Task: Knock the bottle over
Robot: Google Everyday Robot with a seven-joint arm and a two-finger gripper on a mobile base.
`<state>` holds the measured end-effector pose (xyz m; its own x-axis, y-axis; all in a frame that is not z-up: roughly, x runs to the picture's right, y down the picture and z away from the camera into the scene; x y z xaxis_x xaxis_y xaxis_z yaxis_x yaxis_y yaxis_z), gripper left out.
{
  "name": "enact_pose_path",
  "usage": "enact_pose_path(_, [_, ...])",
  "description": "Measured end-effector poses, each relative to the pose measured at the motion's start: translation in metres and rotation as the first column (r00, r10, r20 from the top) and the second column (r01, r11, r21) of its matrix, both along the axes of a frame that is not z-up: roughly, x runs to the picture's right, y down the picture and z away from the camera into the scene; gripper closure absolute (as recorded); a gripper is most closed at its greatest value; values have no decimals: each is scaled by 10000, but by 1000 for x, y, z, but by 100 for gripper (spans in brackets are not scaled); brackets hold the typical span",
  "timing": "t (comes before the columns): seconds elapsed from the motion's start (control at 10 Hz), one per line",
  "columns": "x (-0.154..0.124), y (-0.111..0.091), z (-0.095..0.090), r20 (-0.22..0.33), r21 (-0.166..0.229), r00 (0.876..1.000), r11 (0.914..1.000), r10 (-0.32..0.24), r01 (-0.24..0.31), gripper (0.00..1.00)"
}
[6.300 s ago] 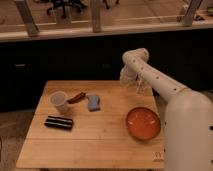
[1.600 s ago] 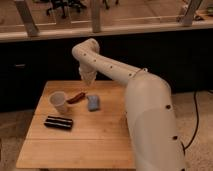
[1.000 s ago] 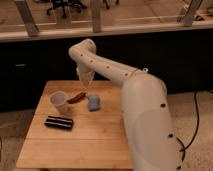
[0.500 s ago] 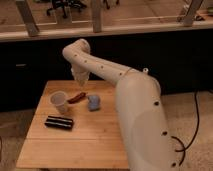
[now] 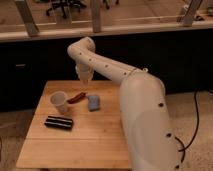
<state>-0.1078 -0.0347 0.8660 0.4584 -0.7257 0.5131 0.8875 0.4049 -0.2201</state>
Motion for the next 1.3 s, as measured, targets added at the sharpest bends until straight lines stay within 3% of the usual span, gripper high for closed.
enact_pose_path(0.7, [15,-1,-15,-472,-156,9963,9973,713,-721,98])
enact_pose_path(1.0, [15,9,-35,-632,0,9972,9992,401,-402,98])
enact_pose_path(1.3, [17,14,-54,-1080,353,9936,9987,-328,368,98])
